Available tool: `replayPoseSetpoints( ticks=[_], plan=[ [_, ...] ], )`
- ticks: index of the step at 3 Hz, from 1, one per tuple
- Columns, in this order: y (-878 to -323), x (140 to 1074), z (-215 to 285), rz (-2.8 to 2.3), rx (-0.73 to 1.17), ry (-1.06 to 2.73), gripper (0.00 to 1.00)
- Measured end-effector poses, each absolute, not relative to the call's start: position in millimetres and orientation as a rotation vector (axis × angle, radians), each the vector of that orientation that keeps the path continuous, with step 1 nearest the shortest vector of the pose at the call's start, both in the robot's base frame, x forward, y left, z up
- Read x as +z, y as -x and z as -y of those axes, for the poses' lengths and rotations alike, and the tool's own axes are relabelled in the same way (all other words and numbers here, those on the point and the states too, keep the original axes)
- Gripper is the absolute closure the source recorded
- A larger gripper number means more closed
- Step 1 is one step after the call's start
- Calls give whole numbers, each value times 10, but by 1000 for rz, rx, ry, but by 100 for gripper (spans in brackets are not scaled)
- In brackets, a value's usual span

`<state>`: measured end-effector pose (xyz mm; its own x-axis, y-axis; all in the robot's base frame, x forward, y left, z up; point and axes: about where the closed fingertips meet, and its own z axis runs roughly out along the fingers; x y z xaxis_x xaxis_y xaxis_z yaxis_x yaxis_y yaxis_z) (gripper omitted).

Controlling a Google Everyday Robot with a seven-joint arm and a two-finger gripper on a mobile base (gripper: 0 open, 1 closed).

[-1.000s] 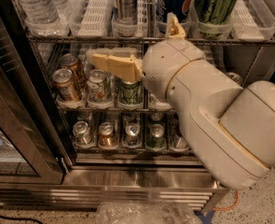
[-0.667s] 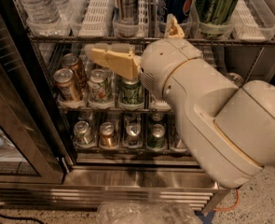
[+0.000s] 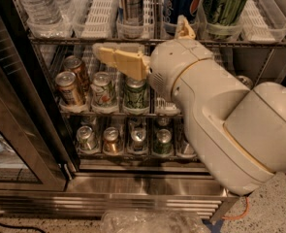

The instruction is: Pick redbull can from top shelf of fridge

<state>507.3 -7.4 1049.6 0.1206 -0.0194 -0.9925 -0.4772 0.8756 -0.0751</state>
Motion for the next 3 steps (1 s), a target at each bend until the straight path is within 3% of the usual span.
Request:
replayPoseSetpoints(
  ticks=[2,3],
  plan=[
    [-5177,10469,211,-1443,315,378,0],
    [-5177,10470,210,-1443,315,379,18]
  ],
)
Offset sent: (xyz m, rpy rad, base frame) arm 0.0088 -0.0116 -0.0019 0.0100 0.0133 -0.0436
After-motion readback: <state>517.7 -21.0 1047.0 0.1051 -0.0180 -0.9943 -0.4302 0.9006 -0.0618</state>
